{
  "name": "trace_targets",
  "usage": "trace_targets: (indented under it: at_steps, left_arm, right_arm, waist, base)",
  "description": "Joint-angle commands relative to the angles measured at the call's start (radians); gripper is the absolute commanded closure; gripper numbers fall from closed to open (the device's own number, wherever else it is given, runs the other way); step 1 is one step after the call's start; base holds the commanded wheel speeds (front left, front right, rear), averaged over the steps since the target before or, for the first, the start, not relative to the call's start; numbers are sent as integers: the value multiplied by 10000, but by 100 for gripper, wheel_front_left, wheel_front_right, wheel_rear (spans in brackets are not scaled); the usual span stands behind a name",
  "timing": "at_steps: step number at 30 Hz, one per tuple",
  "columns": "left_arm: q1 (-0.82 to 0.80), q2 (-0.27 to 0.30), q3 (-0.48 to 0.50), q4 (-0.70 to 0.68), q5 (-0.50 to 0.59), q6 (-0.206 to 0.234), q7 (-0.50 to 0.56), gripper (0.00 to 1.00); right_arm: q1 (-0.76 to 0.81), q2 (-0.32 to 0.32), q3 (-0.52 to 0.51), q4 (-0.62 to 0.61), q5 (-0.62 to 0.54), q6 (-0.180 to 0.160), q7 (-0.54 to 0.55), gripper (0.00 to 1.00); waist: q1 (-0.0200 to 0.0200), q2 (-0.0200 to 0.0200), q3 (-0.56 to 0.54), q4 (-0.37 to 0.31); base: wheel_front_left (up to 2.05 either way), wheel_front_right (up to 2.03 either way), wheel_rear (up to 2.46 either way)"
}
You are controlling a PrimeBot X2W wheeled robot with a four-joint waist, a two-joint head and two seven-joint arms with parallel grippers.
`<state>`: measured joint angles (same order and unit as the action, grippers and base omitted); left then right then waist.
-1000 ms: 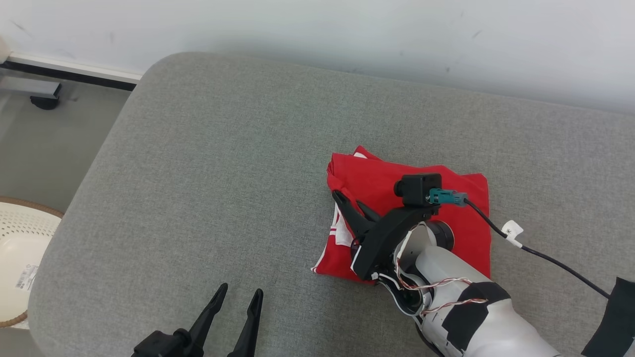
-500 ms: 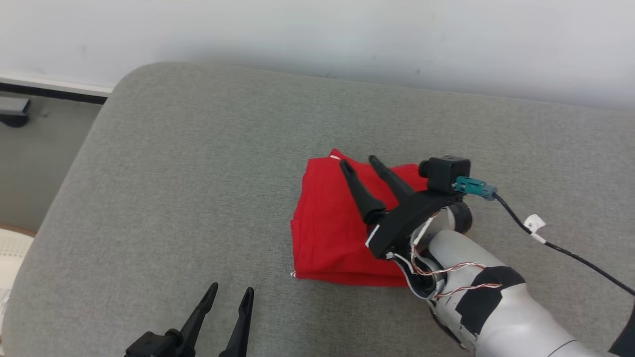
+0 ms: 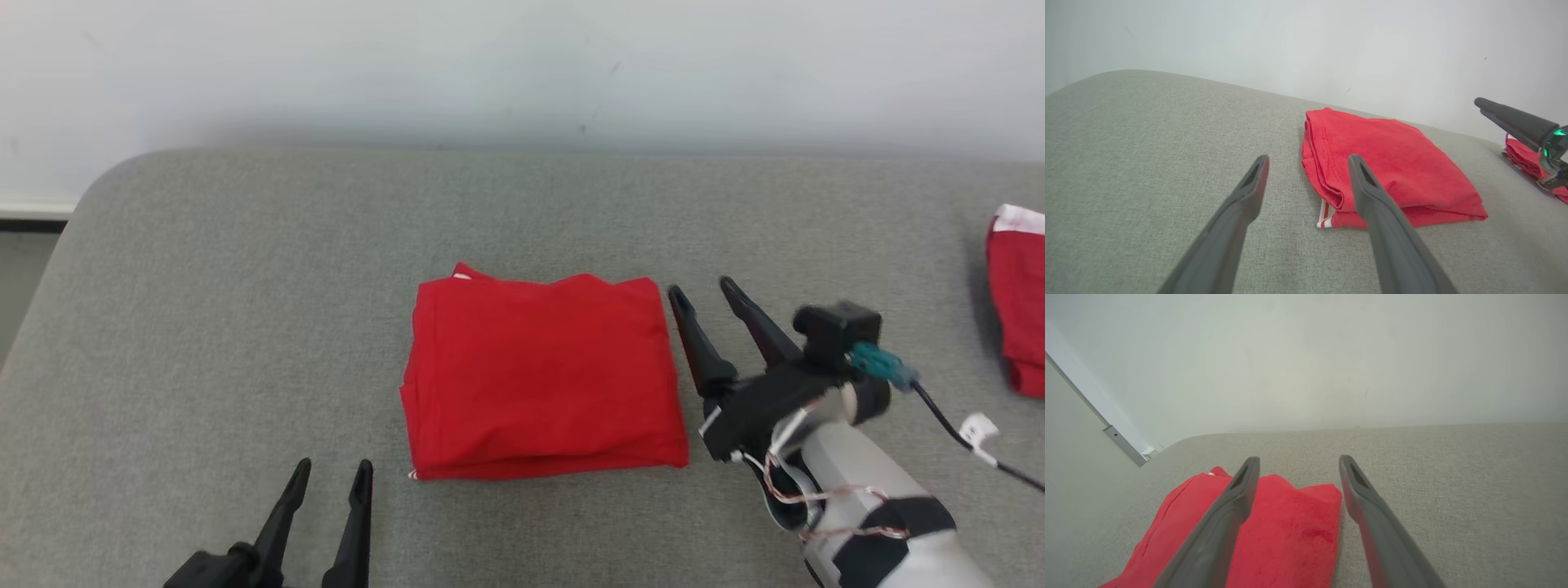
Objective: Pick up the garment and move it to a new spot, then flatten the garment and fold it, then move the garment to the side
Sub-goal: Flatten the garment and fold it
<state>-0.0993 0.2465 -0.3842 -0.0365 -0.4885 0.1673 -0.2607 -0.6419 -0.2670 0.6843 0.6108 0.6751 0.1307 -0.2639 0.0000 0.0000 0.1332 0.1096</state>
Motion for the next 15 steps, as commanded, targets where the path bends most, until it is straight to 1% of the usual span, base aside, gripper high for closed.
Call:
trace_targets:
  at_steps: [1,5,11,15]
  left_arm:
    - [214,9,104,3,176,-59,-44,0]
    - [600,-176,664,13,412,-146,-44,0]
    - [1252,-485,1544,-268,1212,-428,-45,0]
    - [1655,-671,2049,-509,1918,-814,-45,0]
  right_arm:
    - [256,-17,-136,-145,-235,-2,-9,0]
    - [1538,-75,-1390,-1164,-1739,-2,-9,0]
    - [3568,189,-3005,-2669,-3518,-2,-10,0]
    - [4645,381,-3679,-3557,-4410,-2,-10,0]
  waist:
    - [0,0,-352,-361]
    - [0,0,-783,-674]
    - [0,0,-1333,-1008]
    - [0,0,-1510,-1132]
  base:
    - [0,0,0]
    - [0,0,0]
    - [0,0,0]
    - [0,0,0]
